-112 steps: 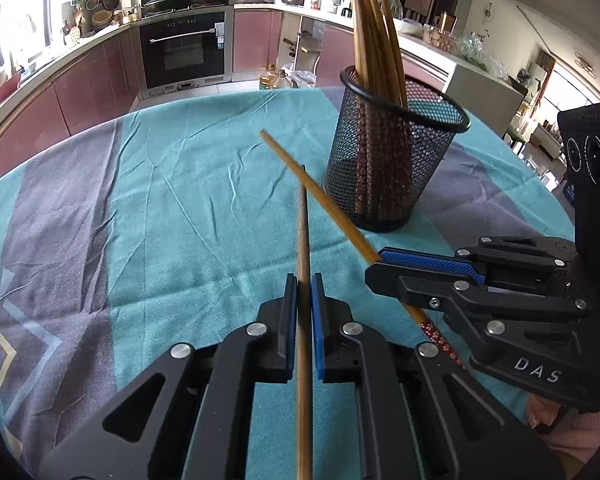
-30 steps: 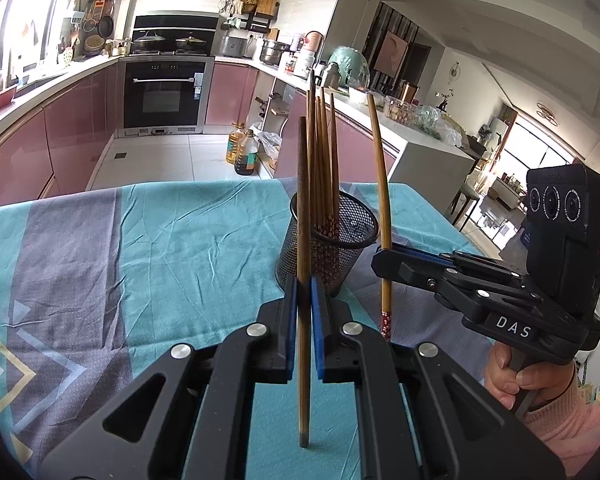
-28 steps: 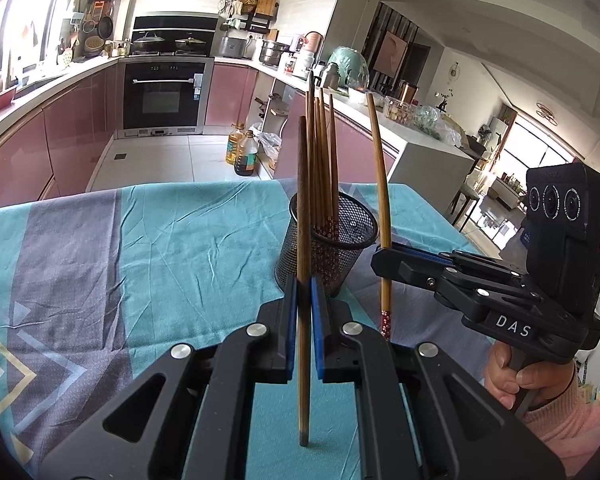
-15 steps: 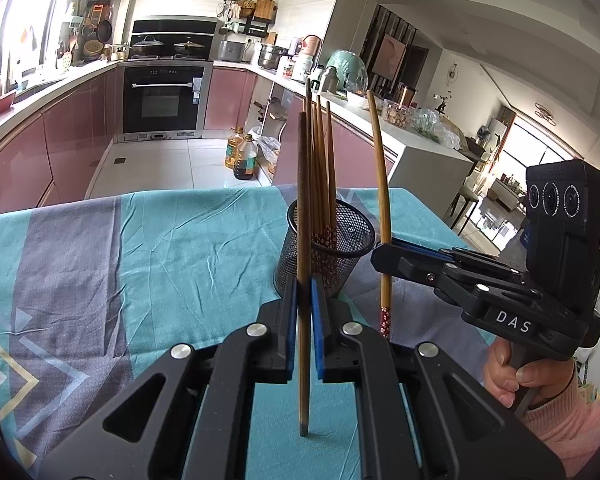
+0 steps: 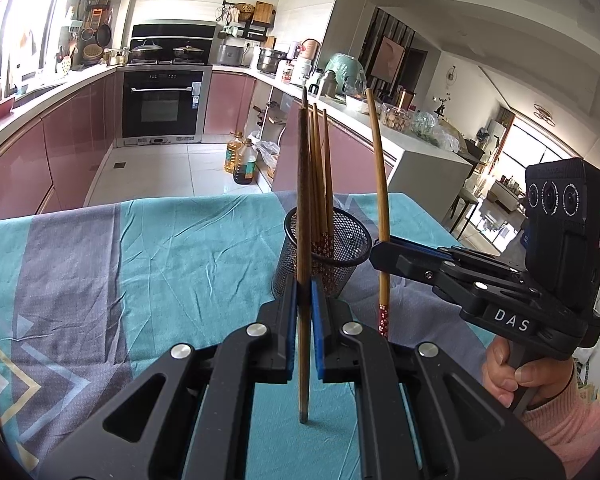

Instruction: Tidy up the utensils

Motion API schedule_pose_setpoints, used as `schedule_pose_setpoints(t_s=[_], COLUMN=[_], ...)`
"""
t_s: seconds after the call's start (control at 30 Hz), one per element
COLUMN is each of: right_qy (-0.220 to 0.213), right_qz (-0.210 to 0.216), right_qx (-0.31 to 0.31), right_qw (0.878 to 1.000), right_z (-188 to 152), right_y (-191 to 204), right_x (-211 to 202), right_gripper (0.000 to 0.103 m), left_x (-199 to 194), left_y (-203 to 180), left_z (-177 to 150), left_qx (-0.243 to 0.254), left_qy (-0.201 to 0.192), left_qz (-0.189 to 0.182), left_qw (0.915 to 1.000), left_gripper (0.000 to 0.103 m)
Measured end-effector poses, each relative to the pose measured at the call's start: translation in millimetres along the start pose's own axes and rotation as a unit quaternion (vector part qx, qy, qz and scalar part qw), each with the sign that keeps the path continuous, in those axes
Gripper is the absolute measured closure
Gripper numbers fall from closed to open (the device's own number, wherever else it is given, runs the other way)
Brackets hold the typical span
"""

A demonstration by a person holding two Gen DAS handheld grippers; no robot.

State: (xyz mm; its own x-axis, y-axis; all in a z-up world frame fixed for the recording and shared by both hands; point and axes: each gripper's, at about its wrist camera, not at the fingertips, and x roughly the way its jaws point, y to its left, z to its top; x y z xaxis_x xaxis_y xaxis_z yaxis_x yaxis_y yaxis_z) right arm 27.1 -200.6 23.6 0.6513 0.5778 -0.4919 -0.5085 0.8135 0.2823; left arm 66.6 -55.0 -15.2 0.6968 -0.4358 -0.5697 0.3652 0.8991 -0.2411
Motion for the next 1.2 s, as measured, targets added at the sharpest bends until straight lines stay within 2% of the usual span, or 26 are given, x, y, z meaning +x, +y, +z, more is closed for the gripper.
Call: schedule_pose_setpoints(t_s=[1.2], right_qy=[-0.021], right_qz=[-0.005], right_qx=[0.001], right_qw=[1.000], right_z=[12], right_y=[-12], right_x=[-4], right_gripper=[0.097], left_x=[-5], left_y=[-2], left_z=[13], left_qx=[0.011], left_qy=[-0.006], left_qz=[-0.008], left_qw=[0.9999], left_gripper=[0.096])
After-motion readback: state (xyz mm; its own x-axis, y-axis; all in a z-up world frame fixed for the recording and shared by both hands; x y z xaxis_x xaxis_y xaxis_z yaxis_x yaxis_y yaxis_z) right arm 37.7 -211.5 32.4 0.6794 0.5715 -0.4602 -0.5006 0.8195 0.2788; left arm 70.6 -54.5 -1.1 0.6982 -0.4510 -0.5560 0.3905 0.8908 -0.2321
